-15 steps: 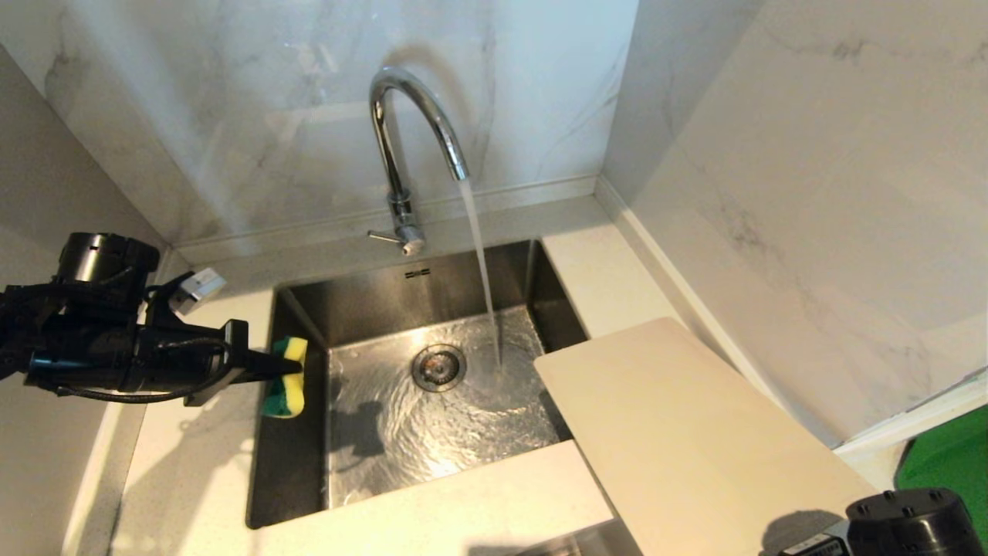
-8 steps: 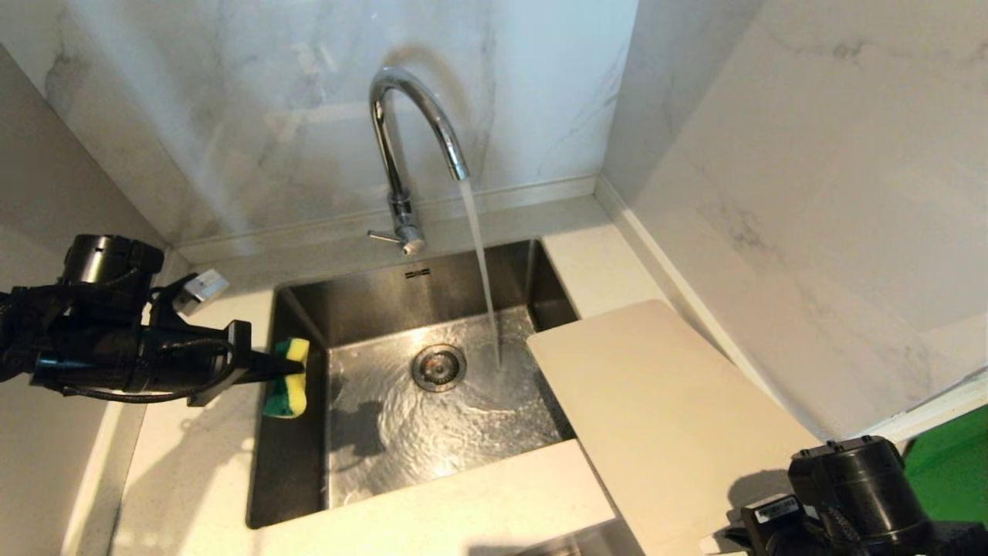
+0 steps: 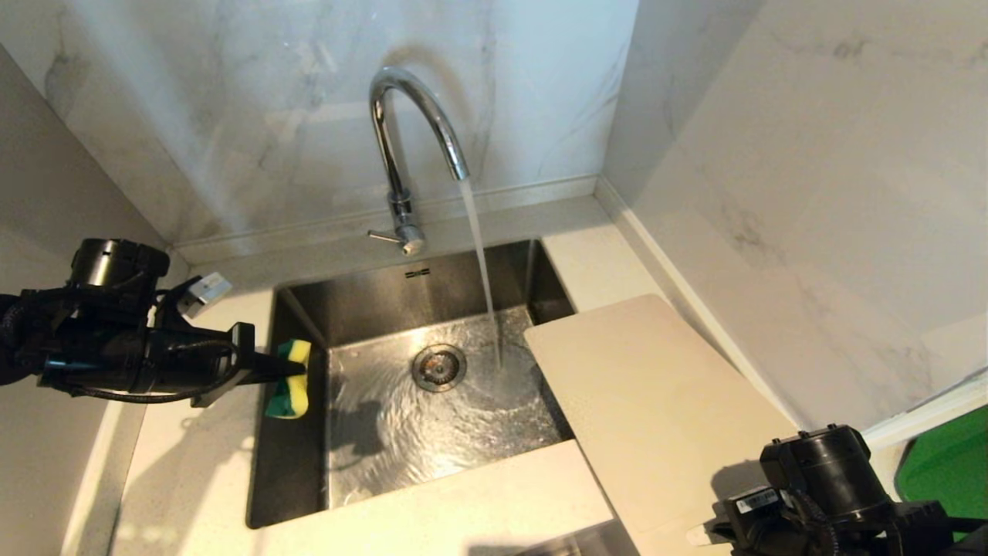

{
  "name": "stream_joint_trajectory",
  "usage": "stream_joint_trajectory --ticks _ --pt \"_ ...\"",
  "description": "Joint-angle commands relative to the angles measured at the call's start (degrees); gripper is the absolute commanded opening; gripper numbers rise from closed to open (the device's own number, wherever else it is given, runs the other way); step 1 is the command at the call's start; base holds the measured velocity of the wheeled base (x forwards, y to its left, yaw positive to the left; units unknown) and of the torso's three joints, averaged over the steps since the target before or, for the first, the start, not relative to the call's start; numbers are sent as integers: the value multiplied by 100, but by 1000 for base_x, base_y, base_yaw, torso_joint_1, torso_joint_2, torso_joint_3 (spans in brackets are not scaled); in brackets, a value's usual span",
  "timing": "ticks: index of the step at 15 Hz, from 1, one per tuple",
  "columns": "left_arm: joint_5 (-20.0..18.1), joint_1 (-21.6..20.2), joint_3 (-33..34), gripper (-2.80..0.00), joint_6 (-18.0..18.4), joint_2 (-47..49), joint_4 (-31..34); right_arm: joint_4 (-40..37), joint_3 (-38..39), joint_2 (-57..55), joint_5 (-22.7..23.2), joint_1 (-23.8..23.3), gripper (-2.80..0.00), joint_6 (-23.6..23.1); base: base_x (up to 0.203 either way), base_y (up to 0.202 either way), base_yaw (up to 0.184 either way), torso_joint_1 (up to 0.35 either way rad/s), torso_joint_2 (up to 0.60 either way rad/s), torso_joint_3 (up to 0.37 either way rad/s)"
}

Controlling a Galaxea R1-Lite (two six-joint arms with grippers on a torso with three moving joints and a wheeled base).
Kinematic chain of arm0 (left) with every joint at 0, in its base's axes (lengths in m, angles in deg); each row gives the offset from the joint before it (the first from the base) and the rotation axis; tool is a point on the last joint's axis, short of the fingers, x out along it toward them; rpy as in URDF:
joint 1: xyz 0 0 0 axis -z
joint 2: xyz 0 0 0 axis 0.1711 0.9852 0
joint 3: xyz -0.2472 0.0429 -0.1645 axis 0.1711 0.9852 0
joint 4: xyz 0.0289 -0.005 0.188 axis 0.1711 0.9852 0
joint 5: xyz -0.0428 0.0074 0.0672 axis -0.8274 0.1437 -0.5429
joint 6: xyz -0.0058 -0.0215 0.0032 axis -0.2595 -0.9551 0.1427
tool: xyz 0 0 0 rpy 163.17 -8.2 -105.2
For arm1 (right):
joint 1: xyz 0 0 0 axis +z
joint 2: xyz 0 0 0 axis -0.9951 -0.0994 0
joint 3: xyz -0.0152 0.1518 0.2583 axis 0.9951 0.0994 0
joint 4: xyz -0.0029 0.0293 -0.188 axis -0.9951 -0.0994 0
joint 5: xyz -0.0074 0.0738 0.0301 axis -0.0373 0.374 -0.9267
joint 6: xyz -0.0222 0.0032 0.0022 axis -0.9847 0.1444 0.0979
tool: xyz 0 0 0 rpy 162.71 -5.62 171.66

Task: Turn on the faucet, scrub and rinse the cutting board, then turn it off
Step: Put down the cutting board

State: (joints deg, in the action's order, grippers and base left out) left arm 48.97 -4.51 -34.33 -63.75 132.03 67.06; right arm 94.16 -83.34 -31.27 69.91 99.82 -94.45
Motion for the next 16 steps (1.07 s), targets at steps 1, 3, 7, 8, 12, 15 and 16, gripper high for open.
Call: stream_joint_trajectory --ticks 1,3,7,8,12,15,16 --pt "-13 -14 -4 -280 -15 44 -1 6 -17 -169 46 4 -280 -52 0 0 0 0 0 0" --pt "-13 -15 -4 -280 -15 81 -26 6 -76 -256 227 4 -280 -61 0 0 0 0 0 0" --pt "-13 -75 -80 -280 -6 183 -35 6 -199 -339 457 210 -280 -59 0 0 0 0 0 0" --pt "-13 -94 -83 -280 -6 203 -34 0 -316 -386 476 322 -280 -54 0 0 0 0 0 0" --pt "-13 -103 -83 -280 -6 203 -36 6 -414 -567 483 382 -280 -52 0 0 0 0 0 0" --pt "-13 -103 -75 -280 -6 194 -36 -44 -366 -499 481 369 -280 -40 0 0 0 0 0 0" --pt "-13 -103 -75 -280 -6 194 -27 -92 -289 -435 486 352 -280 -15 0 0 0 0 0 0"
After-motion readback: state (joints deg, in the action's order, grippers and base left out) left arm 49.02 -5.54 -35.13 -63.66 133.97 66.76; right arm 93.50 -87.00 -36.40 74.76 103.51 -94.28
